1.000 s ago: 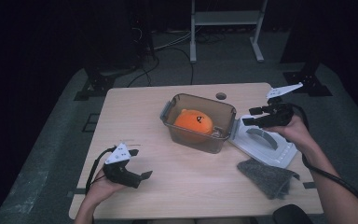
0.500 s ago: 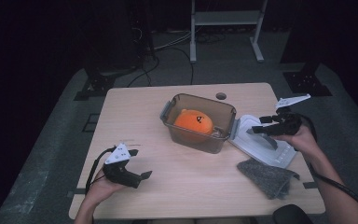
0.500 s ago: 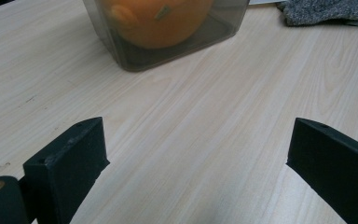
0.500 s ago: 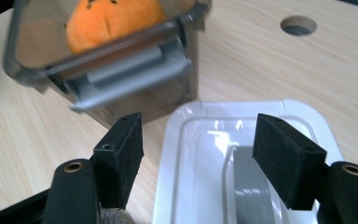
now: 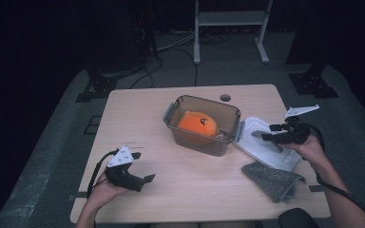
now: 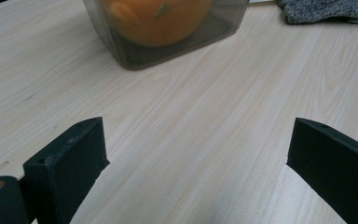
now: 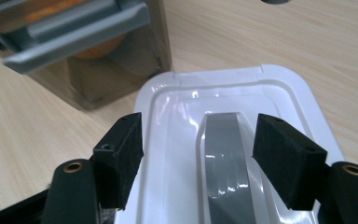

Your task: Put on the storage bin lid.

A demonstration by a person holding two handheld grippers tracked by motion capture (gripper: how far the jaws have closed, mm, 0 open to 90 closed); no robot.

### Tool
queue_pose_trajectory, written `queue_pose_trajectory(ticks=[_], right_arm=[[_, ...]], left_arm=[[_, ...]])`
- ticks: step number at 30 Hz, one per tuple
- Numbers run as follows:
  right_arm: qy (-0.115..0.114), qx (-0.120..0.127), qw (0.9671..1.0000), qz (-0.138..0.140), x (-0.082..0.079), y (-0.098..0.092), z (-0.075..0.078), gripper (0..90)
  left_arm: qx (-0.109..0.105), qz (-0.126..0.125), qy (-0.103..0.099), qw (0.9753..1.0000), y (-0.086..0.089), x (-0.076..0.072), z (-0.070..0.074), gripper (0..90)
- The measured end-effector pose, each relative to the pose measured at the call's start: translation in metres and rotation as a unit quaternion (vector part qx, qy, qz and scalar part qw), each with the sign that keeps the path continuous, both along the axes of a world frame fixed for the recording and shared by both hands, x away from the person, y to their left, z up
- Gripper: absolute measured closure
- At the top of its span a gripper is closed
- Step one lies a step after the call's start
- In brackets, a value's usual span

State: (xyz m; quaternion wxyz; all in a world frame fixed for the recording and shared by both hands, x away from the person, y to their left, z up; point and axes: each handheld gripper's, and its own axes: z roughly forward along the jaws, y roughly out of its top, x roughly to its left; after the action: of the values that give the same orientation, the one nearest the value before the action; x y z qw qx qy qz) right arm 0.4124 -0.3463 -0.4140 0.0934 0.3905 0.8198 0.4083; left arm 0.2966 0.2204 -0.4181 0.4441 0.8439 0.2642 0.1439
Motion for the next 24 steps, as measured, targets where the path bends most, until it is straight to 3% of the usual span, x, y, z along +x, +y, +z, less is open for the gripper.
queue_pose_trajectory(ticks=[15, 24], right_arm=[[-0.001, -0.010, 0.9998, -0.018, 0.005, -0.004, -0.017, 32.6], [0.000, -0.026, 0.9994, -0.021, 0.005, -0.003, -0.031, 45.4]], left_arm=[[0.000, 0.001, 0.004, 1.0000, 0.001, 0.000, 0.000, 3.7], [-0.001, 0.001, 0.005, 1.0000, 0.001, 0.001, -0.001, 3.7]])
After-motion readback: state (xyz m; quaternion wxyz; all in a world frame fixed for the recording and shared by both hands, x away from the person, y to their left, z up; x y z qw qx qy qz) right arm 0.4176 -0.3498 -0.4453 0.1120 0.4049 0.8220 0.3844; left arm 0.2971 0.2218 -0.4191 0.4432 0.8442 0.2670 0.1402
